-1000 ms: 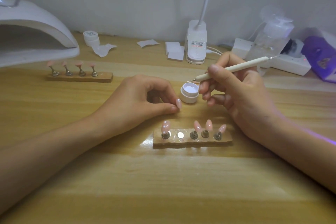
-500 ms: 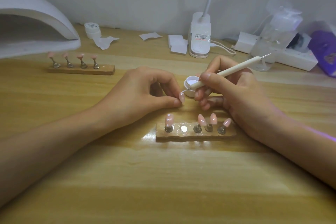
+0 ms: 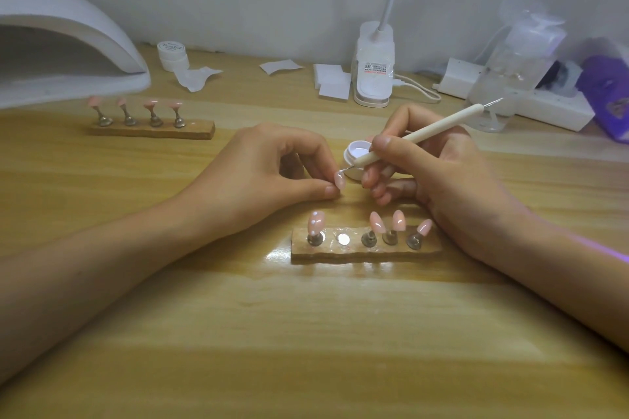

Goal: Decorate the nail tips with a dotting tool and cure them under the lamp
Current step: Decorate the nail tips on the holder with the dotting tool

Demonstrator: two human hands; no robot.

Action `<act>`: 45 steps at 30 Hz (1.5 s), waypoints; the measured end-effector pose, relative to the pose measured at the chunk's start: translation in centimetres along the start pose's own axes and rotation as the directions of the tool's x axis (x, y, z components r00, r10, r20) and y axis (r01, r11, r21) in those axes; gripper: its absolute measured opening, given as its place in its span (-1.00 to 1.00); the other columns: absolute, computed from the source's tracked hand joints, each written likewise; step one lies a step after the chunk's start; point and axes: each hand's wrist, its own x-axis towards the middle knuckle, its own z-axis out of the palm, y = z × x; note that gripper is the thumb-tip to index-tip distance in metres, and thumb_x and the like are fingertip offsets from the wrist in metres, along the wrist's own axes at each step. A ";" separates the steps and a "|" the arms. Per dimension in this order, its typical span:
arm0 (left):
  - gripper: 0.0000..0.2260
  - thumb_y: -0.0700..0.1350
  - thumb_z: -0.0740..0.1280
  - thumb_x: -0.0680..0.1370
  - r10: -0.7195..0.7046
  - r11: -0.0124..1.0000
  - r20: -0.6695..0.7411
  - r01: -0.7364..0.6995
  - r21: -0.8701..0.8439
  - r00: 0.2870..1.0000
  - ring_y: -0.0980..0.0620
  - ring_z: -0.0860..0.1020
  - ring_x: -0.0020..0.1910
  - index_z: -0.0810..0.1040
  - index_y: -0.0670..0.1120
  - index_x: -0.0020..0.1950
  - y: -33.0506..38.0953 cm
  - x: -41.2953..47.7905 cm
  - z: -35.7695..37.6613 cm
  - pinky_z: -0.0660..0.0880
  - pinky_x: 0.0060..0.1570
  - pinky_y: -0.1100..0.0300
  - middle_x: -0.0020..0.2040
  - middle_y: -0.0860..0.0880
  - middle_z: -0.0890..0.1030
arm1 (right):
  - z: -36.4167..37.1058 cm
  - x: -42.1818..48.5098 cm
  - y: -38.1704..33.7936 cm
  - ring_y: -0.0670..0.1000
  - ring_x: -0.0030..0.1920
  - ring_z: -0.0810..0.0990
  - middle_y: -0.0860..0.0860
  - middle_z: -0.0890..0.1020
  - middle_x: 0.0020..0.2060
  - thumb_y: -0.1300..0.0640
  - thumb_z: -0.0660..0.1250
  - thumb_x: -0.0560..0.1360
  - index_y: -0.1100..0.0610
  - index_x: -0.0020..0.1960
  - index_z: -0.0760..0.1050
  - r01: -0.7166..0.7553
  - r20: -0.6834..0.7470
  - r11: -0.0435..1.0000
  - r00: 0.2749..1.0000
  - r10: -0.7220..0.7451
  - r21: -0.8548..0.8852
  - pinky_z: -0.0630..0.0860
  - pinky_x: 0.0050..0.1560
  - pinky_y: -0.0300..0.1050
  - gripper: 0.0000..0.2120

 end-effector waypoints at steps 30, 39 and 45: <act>-0.86 -0.13 0.53 0.42 -0.008 1.000 0.000 0.008 0.006 1.000 0.22 0.52 -0.36 0.65 0.10 -0.24 0.2 0.0 0.0 0.34 -0.31 0.47 -0.29 0.23 0.64 | 0.1 -0.1 -0.3 0.00 -0.36 0.59 0.08 0.64 -0.36 0.19 0.31 0.53 0.07 -0.26 0.45 0.069 -0.003 0.996 0.998 -0.069 0.055 0.52 -0.37 -0.20 -0.81; -0.87 -0.13 0.54 0.41 -0.017 1.000 -0.003 0.017 -0.009 1.000 0.23 0.52 -0.36 0.66 0.09 -0.23 0.2 0.0 0.0 0.36 -0.31 0.44 -0.31 0.21 0.64 | 0.1 0.0 -0.2 0.02 -0.36 0.59 0.13 0.63 -0.37 0.19 0.32 0.49 0.05 -0.29 0.47 0.014 0.012 1.000 1.000 -0.014 0.004 0.51 -0.39 -0.22 -0.81; -0.86 -0.13 0.54 0.41 -0.011 1.000 -0.003 0.011 0.008 1.000 0.23 0.52 -0.36 0.66 0.10 -0.24 0.2 0.0 0.0 0.35 -0.31 0.45 -0.30 0.23 0.64 | 0.1 0.0 -0.2 0.02 -0.37 0.59 0.12 0.64 -0.37 0.22 0.32 0.51 0.05 -0.28 0.47 0.010 0.014 1.000 1.000 -0.010 -0.017 0.51 -0.39 -0.22 -0.80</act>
